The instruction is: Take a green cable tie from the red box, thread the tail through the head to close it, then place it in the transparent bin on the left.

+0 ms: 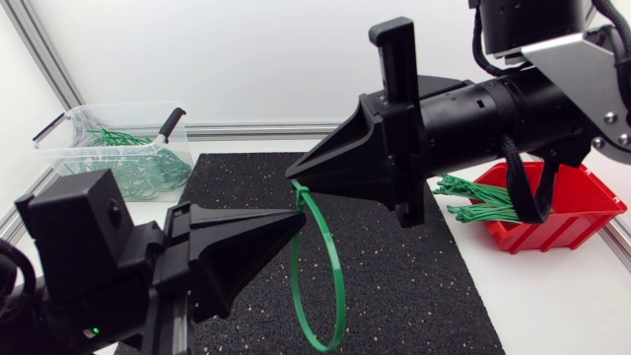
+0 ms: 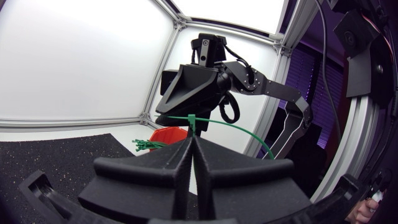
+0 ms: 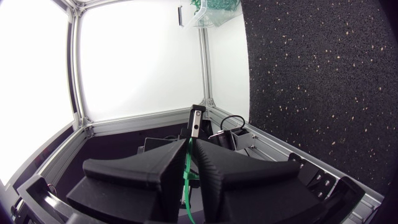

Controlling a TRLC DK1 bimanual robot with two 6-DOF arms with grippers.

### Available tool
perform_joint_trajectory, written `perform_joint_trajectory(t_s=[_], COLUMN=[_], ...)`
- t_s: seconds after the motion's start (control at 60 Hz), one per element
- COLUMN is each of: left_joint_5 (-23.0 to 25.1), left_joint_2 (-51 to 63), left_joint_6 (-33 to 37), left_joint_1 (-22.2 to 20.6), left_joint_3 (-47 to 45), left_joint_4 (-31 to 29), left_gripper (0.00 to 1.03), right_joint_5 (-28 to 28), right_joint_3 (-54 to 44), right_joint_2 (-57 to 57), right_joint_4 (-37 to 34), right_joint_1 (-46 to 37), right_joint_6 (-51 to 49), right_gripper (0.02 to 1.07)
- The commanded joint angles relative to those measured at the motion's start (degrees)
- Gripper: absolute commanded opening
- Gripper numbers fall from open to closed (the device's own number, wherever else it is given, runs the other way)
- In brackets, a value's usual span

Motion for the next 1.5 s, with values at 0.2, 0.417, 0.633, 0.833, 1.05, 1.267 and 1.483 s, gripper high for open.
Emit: perform_joint_trajectory(t_s=[0.2,0.417,0.633,0.833,1.05,1.267,1.483], left_joint_5=[0.8,0.8,0.3,-0.8,-0.8,2.8,1.9], left_joint_2=[-1.3,-2.1,-4.4,-5.5,-4.0,-1.2,0.9], left_joint_6=[0.4,0.3,0.1,0.1,0.1,0.8,5.9], left_joint_1=[0.3,-0.8,-3.7,-5.1,-4.2,4.1,13.5], left_joint_3=[-1.5,-1.0,0.5,1.0,1.0,1.2,1.7], left_joint_4=[0.8,0.3,-2.4,-3.7,-3.7,-8.0,-14.3], left_gripper=[0.04,0.04,0.04,0.04,0.04,0.04,0.04], right_joint_5=[2.5,3.3,4.6,5.2,5.2,15.3,36.5], right_joint_3=[-0.7,-0.7,-2.3,-4.4,-4.5,-4.1,-8.3], right_joint_2=[-1.8,-1.1,3.1,7.6,5.0,0.8,3.3], right_joint_4=[0.5,1.5,4.1,6.0,5.5,0.3,3.0], right_joint_1=[1.4,1.3,1.3,0.7,1.4,1.9,1.9], right_joint_6=[-1.7,-1.5,-1.9,-3.2,-3.6,-16.6,-34.9], right_gripper=[0.08,0.08,0.08,0.08,0.08,0.26,0.46])
